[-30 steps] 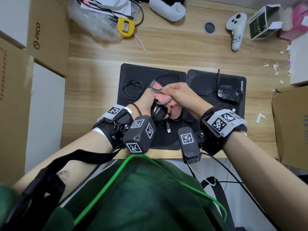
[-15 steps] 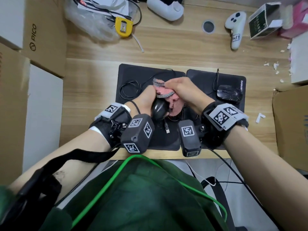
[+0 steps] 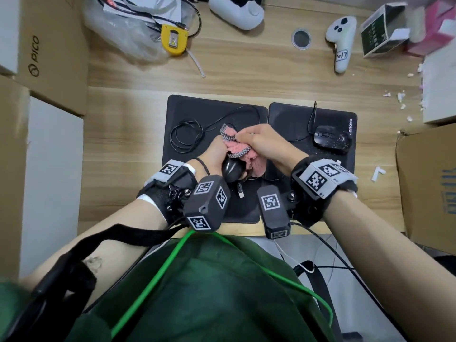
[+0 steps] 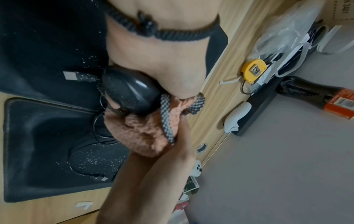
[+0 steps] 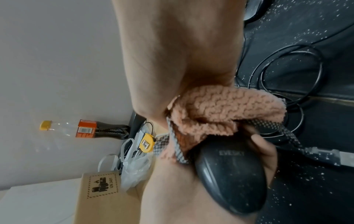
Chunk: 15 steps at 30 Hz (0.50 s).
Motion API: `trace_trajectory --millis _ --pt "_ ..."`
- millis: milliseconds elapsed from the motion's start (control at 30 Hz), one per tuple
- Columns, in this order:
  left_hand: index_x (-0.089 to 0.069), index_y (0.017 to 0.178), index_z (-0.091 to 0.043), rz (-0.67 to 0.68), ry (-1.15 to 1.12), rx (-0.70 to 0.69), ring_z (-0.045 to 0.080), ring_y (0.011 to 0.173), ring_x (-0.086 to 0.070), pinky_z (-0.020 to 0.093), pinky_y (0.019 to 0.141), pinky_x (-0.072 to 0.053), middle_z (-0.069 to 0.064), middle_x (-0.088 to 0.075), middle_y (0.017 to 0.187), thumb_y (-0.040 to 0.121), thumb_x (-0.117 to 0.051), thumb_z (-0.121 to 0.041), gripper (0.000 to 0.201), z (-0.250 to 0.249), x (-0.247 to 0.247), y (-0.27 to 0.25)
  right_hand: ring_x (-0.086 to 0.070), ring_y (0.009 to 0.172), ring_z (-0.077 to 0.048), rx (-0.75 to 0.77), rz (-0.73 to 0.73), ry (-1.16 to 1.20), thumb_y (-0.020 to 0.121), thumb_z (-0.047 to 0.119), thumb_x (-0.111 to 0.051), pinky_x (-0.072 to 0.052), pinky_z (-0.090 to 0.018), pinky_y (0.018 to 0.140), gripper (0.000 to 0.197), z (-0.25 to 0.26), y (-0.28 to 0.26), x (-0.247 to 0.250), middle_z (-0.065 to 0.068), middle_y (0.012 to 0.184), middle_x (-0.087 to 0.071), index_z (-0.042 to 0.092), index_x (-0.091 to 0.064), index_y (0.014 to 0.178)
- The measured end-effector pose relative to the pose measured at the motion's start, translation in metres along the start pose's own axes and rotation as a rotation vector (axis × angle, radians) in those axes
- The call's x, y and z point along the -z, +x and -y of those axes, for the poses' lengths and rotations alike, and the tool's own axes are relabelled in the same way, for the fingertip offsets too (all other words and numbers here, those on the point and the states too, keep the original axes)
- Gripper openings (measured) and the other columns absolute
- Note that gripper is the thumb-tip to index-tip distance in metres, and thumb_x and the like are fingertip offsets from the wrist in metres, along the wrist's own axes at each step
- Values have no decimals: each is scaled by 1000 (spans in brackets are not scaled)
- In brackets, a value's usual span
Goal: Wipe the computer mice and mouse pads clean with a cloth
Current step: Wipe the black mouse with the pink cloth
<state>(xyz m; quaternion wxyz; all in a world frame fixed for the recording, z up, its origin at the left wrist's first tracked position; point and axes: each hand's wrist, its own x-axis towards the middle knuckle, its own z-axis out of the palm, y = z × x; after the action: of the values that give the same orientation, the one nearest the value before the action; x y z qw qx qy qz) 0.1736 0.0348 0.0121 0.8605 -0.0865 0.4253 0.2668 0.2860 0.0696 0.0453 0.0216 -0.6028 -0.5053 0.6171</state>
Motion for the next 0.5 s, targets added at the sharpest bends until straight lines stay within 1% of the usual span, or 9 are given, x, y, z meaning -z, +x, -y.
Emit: trace_trajectory --millis 33,100,133,233,267,367,400,467,500 --pt "-58 97 -9 -62 20 1 24 78 -67 30 70 -57 17 -63 107 97 -35 -34 33 1 -1 0 -62 80 -19 -5 -14 -12 93 19 -55 -52 -37 86 19 1 2 1 -17 95 -71 13 -71 85" --pt "-56 84 -11 -103 48 -25 21 58 -62 24 52 -53 11 -59 86 97 -33 -34 35 -1 2 -5 -59 77 -19 4 5 -44 94 19 -54 -50 -34 79 20 2 4 0 -17 89 -68 9 -71 90" --pt "-53 80 -12 -125 83 -32 21 57 -58 21 51 -50 9 -55 81 97 -31 -34 35 -3 4 -6 -57 73 -17 16 35 -71 94 20 -54 -48 -31 75 20 3 4 -2 -13 85 -66 9 -70 90" --pt "-49 78 -12 -237 75 -95 21 65 -52 24 60 -45 7 -53 76 101 -23 -38 44 -8 17 -6 -51 55 -9 44 111 -161 94 21 -54 -42 -24 62 24 7 1 -10 -10 76 -60 3 -69 90" --pt "-49 78 -11 -229 38 -110 20 65 -54 24 60 -46 7 -54 74 102 -22 -39 45 -9 18 -6 -50 54 -9 50 120 -186 94 22 -54 -41 -24 60 24 9 1 -12 -9 74 -58 3 -68 89" --pt "-48 80 -8 -132 -14 -76 20 66 -56 22 51 -51 11 -50 78 101 -21 -39 46 -9 17 -1 -50 65 -14 37 111 -221 92 20 -56 -39 -26 62 20 16 7 -10 -8 74 -56 7 -66 80" --pt "-50 83 -7 -132 47 -47 21 70 -55 23 51 -51 12 -51 83 100 -22 -42 48 -9 16 2 -52 69 -15 20 92 -205 91 19 -57 -41 -27 65 21 18 10 -7 -8 75 -57 3 -67 81" --pt "-58 92 -10 -126 153 -4 25 78 -57 26 62 -48 12 -61 91 95 -30 -47 46 -12 13 1 -53 72 -16 10 40 -177 91 19 -57 -43 -26 69 27 23 16 -1 -9 79 -59 -5 -68 91" --pt "-59 92 -12 -122 169 1 25 78 -58 26 64 -47 11 -63 92 93 -32 -48 46 -16 13 0 -55 69 -14 24 21 -182 92 19 -56 -44 -24 67 27 25 16 0 -9 78 -60 -4 -68 91"
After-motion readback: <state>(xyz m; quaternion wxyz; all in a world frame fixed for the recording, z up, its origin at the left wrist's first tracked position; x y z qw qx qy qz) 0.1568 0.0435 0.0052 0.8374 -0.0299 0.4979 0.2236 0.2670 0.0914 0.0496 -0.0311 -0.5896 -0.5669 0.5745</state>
